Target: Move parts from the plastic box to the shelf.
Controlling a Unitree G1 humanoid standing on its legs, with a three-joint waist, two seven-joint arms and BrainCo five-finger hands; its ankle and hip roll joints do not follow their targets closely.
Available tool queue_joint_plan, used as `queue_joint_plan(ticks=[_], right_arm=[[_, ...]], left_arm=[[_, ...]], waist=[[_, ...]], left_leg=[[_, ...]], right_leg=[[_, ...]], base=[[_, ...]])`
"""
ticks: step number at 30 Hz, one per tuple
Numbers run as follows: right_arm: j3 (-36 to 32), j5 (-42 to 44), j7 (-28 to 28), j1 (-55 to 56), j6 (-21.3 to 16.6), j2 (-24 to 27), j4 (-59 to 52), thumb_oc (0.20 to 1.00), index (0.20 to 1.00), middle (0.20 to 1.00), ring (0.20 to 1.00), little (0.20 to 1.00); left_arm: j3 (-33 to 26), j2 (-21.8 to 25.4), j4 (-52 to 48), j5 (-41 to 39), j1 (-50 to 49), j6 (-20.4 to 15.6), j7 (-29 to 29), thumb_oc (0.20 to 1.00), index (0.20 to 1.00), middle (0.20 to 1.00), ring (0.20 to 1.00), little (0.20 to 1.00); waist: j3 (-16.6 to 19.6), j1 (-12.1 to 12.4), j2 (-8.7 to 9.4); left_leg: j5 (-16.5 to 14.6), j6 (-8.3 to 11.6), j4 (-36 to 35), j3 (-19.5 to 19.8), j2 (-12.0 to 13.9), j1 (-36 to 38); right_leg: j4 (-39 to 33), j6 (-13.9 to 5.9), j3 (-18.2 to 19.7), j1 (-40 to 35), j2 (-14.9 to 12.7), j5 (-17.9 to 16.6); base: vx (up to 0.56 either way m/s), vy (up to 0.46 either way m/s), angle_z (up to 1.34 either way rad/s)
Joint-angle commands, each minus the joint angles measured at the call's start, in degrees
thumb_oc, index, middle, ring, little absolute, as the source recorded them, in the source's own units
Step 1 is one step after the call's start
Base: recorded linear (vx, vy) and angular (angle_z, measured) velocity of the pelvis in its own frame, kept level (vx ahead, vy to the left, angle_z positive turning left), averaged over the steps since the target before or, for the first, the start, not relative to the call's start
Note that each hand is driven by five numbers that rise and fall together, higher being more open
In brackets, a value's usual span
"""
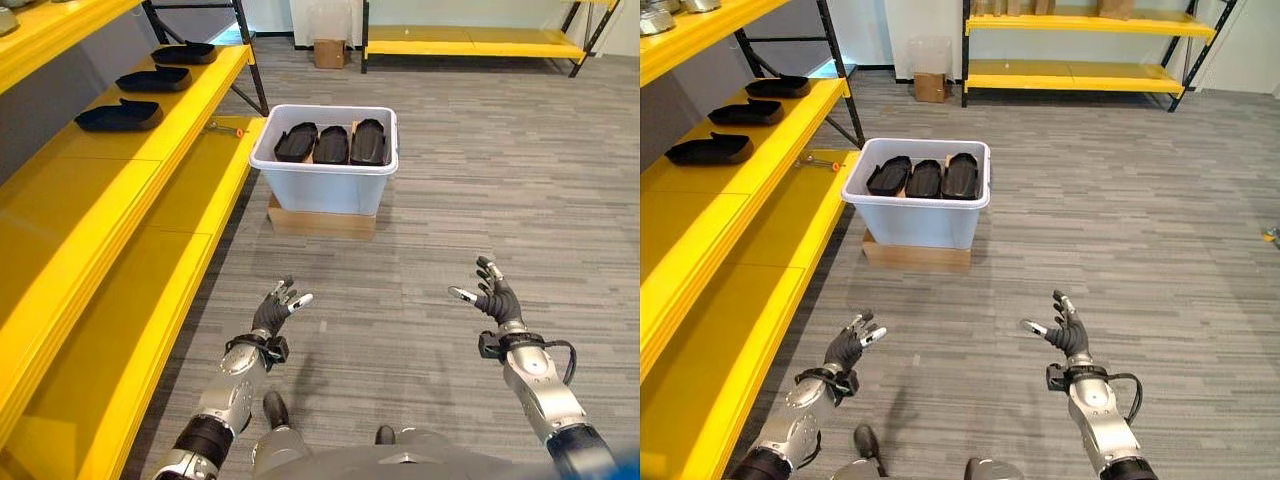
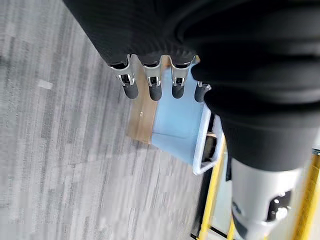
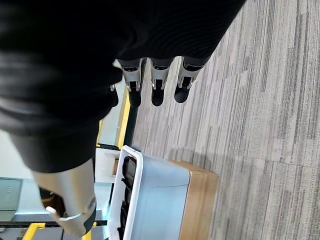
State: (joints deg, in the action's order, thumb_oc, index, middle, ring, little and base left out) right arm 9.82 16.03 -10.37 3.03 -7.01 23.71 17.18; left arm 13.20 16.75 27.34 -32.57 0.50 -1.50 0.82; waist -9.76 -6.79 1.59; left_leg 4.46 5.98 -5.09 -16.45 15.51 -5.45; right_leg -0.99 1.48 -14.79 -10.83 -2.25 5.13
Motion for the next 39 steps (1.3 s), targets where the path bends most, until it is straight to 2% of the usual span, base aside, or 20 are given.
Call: queue_joint_plan(ticks=[1, 5, 6, 11, 13, 14, 18, 20, 21, 22, 23, 24, 26, 27, 29, 30, 31, 33, 35, 39], right_arm=[[-0.26, -1.76, 2.35, -2.03, -2.57, 3.45, -2.71, 1.0, 1.0, 1.0, 1.0, 1.0], [-0.69, 0.13, 2.92, -2.1, -2.31, 3.15, -2.6, 1.0, 1.0, 1.0, 1.0, 1.0], [-1.05, 0.55, 2.87, -1.99, -2.28, 2.83, -2.69, 1.0, 1.0, 1.0, 1.0, 1.0], [-1.13, 0.45, 2.14, -2.01, -1.54, 1.37, -3.59, 1.0, 1.0, 1.0, 1.0, 1.0], [-0.74, -0.01, 1.34, -2.5, -1.64, 0.65, -3.67, 1.0, 1.0, 1.0, 1.0, 1.0], [-0.11, 0.12, 0.51, -3.36, -1.95, -0.04, -3.35, 1.0, 1.0, 1.0, 1.0, 1.0], [0.67, 0.11, -0.79, -5.49, -2.16, -1.23, -2.5, 1.0, 1.0, 1.0, 1.0, 1.0], [1.11, -0.11, -1.24, -6.34, -2.48, -1.72, -2.05, 1.0, 1.0, 1.0, 1.0, 1.0], [1.66, -0.61, -1.48, -7.17, -2.71, -2.26, -1.72, 1.0, 1.0, 1.0, 1.0, 1.0], [1.91, -0.72, -1.56, -7.54, -2.62, -2.43, -1.6, 1.0, 1.0, 1.0, 1.0, 1.0], [2.48, -0.97, -2.3, -8.15, -2.37, -2.5, -1.44, 1.0, 1.0, 1.0, 1.0, 1.0], [2.65, -0.97, -2.59, -8.24, -2.4, -2.45, -1.39, 1.0, 1.0, 1.0, 1.0, 1.0], [2.48, -1.04, -2.51, -7.95, -2.97, -2.17, -1.15, 1.0, 1.0, 1.0, 1.0, 1.0], [1.82, -1.0, -1.77, -7.64, -3.17, -1.99, -1.1, 1.0, 1.0, 1.0, 1.0, 1.0], [1.38, -0.81, -1.1, -7.26, -2.81, -1.89, -1.21, 1.0, 1.0, 1.0, 1.0, 1.0], [1.29, -0.83, -1.06, -7.12, -2.69, -1.82, -1.34, 1.0, 1.0, 1.0, 1.0, 1.0], [0.95, -0.62, -1.33, -6.46, -2.46, -1.87, -1.39, 1.0, 1.0, 1.0, 1.0, 1.0], [0.36, -0.69, -1.94, -5.74, -2.25, -2.32, -1.21, 1.0, 1.0, 1.0, 1.0, 1.0], [-0.35, -1.1, -2.49, -5.09, -2.47, -2.95, -1.1, 1.0, 1.0, 1.0, 1.0, 1.0], [-0.73, -1.32, -3.93, -4.15, -2.52, -2.64, -1.47, 1.0, 1.0, 1.0, 1.0, 1.0]], left_arm=[[-3.56, 0.79, -2.36, 0.32, 0.02, -4.89, -0.08, 1.0, 1.0, 1.0, 1.0, 1.0], [-4.2, 0.54, -1.36, 1.58, -0.94, -5.26, -1.03, 1.0, 1.0, 1.0, 1.0, 1.0], [-4.1, 0.52, -0.95, 1.35, -0.91, -5.3, -1.54, 1.0, 1.0, 1.0, 1.0, 1.0], [-3.99, 0.92, -0.92, 3.38, 0.2, -5.03, -1.61, 1.0, 1.0, 1.0, 1.0, 1.0], [-3.87, 1.6, -1.49, 5.32, 0.41, -4.38, -1.25, 1.0, 1.0, 1.0, 1.0, 1.0], [-3.53, 2.32, -1.64, 7.05, 0.55, -4.51, -1.0, 1.0, 1.0, 1.0, 1.0, 1.0], [-3.01, 3.79, -2.6, 8.51, 0.89, -3.48, -0.82, 1.0, 1.0, 1.0, 1.0, 1.0], [-3.01, 4.18, -2.9, 8.02, 0.99, -2.9, -0.88, 1.0, 1.0, 1.0, 1.0, 1.0], [-2.77, 4.36, -2.98, 7.66, 1.04, -3.38, -0.2, 1.0, 1.0, 1.0, 1.0, 1.0], [-2.69, 4.39, -3.29, 7.8, 1.01, -3.37, -0.21, 1.0, 1.0, 1.0, 1.0, 1.0], [-2.19, 4.38, -3.46, 7.51, 1.43, -3.41, -0.05, 1.0, 1.0, 1.0, 1.0, 1.0], [-2.0, 4.35, -3.42, 7.35, 1.62, -3.47, 0.13, 1.0, 1.0, 1.0, 1.0, 1.0], [-0.97, 3.88, -3.11, 6.84, 2.32, -4.05, -0.19, 1.0, 1.0, 1.0, 1.0, 1.0], [-1.0, 3.71, -3.25, 6.04, 2.75, -3.61, -0.06, 1.0, 1.0, 1.0, 1.0, 1.0], [-0.96, 3.65, -3.65, 5.68, 2.92, -2.91, 0.79, 1.0, 1.0, 1.0, 1.0, 1.0], [-0.76, 3.64, -3.74, 5.62, 3.04, -2.8, 1.04, 1.0, 1.0, 1.0, 1.0, 1.0], [0.09, 3.69, -3.92, 6.24, 3.12, -2.91, 1.26, 1.0, 1.0, 1.0, 1.0, 1.0], [1.67, 3.76, -3.99, 6.93, 3.23, -4.09, 1.97, 1.0, 1.0, 1.0, 1.0, 1.0], [2.98, 3.88, -5.12, 7.38, 2.5, -4.92, 2.38, 1.0, 1.0, 1.0, 1.0, 1.0], [4.59, 3.48, -5.89, 8.22, 3.06, -4.61, 2.36, 1.0, 1.0, 1.0, 1.0, 1.0]], waist=[[-1.66, 0.61, -1.35], [-1.84, 1.26, -1.75], [-1.6, 1.27, -1.24], [-0.91, 2.39, -0.63], [-0.5, 2.99, -0.22], [-0.16, 3.63, 0.19], [0.6, 5.14, 0.77], [0.78, 5.81, 0.85], [0.8, 6.41, 0.49], [0.75, 6.64, 0.3], [0.54, 6.17, 0.08], [0.45, 5.86, -0.01], [-0.26, 4.43, -0.49], [-0.99, 3.86, -0.6], [-1.41, 3.27, -0.41], [-1.61, 2.96, -0.16], [-2.01, 2.05, 0.28], [-2.32, 1.23, 0.58], [-2.71, 0.92, 0.86], [-1.95, 0.05, 1.3]], left_leg=[[3.32, 0.17, 0.51, -0.3, -0.14, 1.41], [2.53, -0.23, 2.49, -1.03, -1.2, 3.25], [0.92, -0.33, 3.07, -1.01, -2.76, 4.3], [-1.58, -2.55, 4.2, -1.49, -6.03, 4.47], [-2.78, -3.88, 3.86, -1.23, -7.89, 5.0], [-3.72, -5.05, 3.11, -1.33, -9.35, 5.73], [-5.46, -7.28, 1.62, -2.58, -12.21, 6.75], [-6.24, -8.28, 1.17, -3.38, -13.31, 7.26], [-7.26, -9.31, 0.83, -4.54, -14.22, 7.93], [-7.63, -9.66, 0.77, -5.16, -14.54, 8.37], [-8.3, -10.2, 0.64, -4.77, -15.46, 8.99], [-8.38, -10.23, 0.6, -4.31, -15.63, 9.17], [-8.13, -9.14, 0.33, -1.62, -15.43, 11.14], [-8.24, -8.31, 0.09, -1.08, -14.7, 12.92], [-8.77, -8.02, 0.09, -0.76, -14.37, 14.09], [-8.1, -8.11, 0.09, -1.11, -14.3, 13.93], [-9.25, -8.22, 0.09, 0.17, -14.47, 15.13], [-10.61, -8.59, 0.09, 1.7, -14.58, 16.42], [-11.8, -8.76, 0.09, 1.88, -14.57, 18.07], [-12.58, -9.1, 0.47, 2.85, -15.35, 18.79]], right_leg=[[6.61, -4.15, 4.94, 1.62, -0.81, 4.49], [9.69, -4.56, 3.42, 1.02, -1.81, 6.65], [10.66, -5.17, 2.58, 0.4, -2.81, 7.96], [12.99, -6.02, 0.46, 1.04, -3.65, 8.46], [14.73, -7.17, 0.63, 1.93, -4.27, 7.39], [16.85, -8.42, 0.38, 2.8, -4.85, 5.71], [21.52, -10.42, -1.58, 4.02, -5.5, 3.09], [25.4, -11.42, -2.65, 5.0, -6.37, 1.26], [31.37, -12.12, -4.58, 6.75, -7.74, -0.73], [33.25, -12.19, -5.4, 7.34, -8.22, -1.24], [33.88, -12.23, -4.22, 10.08, -6.7, -1.63], [33.49, -12.05, -3.64, 10.94, -5.95, -1.49], [27.22, -10.32, -2.15, 12.92, -3.45, -0.68], [19.92, -10.12, -2.96, 13.62, -4.01, -2.24], [14.69, -10.66, -2.64, 14.38, -4.66, -4.59], [12.24, -10.36, -2.17, 15.39, -4.96, -7.21], [8.76, -11.54, 0.72, 17.1, -6.47, -11.08], [6.87, -12.7, 4.02, 19.38, -8.29, -14.36], [6.5, -13.56, 4.81, 20.33, -8.82, -15.81], [5.14, -13.25, 6.37, 18.44, -7.67, -15.35]], base=[[0.24, 0.286, -0.46], [0.26, 0.281, -0.64], [0.29, 0.295, -0.22], [0.16, 0.225, 0.08], [0.13, 0.27, 0.01], [0.08, 0.216, 0.01], [0.05, 0.201, -0.1], [0.04, 0.235, -0.45], [0.06, 0.245, -0.53], [0.09, 0.309, -0.44], [0.08, 0.166, -0.44], [0.11, 0.117, -0.49], [0.16, 0.011, -0.02], [0.18, -0.044, 0.45], [0.15, -0.073, 0.3], [0.21, -0.116, 0.12], [0.22, -0.129, 0.07], [0.32, -0.124, 0.17], [0.33, -0.119, 0.66], [0.33, -0.116, 0.36]])
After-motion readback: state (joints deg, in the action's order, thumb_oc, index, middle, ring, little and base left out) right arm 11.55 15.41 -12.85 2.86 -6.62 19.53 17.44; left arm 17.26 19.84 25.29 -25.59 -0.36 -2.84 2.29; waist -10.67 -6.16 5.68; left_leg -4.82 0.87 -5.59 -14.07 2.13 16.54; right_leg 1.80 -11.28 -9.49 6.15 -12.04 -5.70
